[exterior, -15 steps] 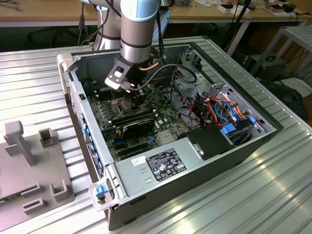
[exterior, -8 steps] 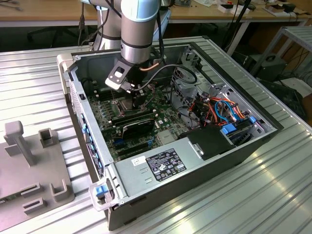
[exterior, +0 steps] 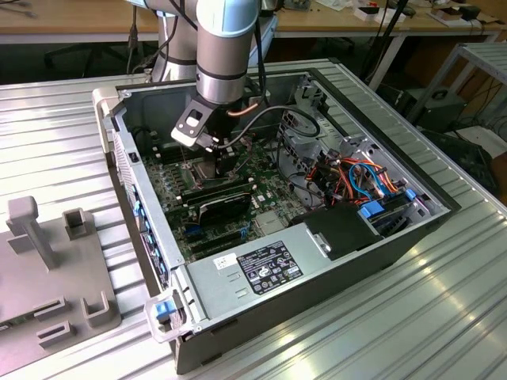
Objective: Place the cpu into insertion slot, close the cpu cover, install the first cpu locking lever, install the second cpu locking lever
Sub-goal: 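Place the cpu into insertion slot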
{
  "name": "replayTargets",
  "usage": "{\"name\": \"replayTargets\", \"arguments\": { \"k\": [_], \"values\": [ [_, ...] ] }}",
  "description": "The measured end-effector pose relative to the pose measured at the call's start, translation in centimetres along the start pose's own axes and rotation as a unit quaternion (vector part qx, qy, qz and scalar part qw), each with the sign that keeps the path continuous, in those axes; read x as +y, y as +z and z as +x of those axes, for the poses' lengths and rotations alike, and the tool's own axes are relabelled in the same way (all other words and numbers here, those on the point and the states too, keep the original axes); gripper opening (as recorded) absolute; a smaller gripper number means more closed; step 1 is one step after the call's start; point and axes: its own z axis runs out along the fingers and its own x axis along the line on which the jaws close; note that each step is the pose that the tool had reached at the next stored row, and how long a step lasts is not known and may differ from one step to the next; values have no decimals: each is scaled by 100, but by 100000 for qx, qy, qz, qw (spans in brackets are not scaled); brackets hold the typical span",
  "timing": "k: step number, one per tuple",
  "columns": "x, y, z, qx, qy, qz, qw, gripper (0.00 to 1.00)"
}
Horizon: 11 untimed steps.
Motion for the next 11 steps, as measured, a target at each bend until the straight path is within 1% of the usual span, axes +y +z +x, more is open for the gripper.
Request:
{"name": "replayTargets", "arguments": {
  "k": [11],
  "values": [
    [0,8,0,1,-1,1,100000,53]
  ]
}}
